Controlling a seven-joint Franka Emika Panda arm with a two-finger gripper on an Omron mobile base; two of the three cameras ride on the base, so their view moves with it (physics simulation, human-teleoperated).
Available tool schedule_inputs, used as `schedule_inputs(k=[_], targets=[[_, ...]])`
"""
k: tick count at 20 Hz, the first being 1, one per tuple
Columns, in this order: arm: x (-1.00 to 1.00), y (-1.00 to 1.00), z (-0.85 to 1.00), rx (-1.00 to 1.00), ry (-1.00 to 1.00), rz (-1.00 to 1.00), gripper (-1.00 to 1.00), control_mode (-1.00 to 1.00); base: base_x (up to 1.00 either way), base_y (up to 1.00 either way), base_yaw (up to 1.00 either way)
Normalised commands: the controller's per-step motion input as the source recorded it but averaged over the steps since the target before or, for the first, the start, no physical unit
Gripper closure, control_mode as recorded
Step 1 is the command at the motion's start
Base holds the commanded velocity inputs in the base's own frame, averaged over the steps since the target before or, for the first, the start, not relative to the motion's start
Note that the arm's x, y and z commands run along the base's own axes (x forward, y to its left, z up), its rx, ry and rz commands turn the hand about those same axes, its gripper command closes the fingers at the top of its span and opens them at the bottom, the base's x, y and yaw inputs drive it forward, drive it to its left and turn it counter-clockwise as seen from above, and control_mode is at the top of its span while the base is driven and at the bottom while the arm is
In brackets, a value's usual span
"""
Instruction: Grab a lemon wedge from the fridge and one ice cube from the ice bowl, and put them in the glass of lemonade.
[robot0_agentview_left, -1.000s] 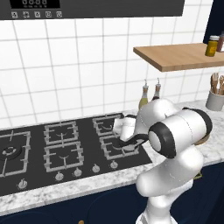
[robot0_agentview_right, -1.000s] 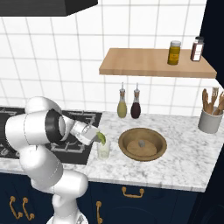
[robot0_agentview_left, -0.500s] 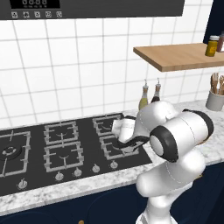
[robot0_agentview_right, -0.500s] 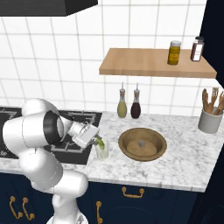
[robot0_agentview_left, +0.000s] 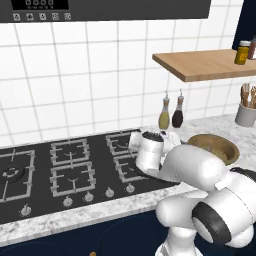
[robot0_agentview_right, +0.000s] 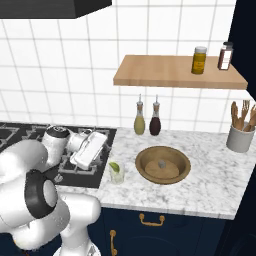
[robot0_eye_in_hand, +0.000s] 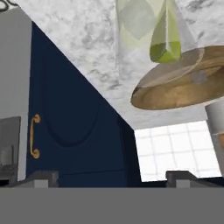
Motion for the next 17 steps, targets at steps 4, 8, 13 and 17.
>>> schedule_inputs(k=[4,8,13,17], targets=[[-1.0,0.44,0.64,-0.01,-0.54,0.0,-1.0,-1.0,0.0,0.0,0.0],[-1.0,0.71,0.64,0.0,-0.56,0.0,-1.0,-1.0,0.0,0.0,0.0],[-0.82,0.71,0.53,0.0,-0.4,0.0,-1.0,-1.0,0.0,0.0,0.0],[-0.62,0.98,0.11,0.0,-0.26,-0.05,-1.0,-1.0,0.0,0.0,0.0]])
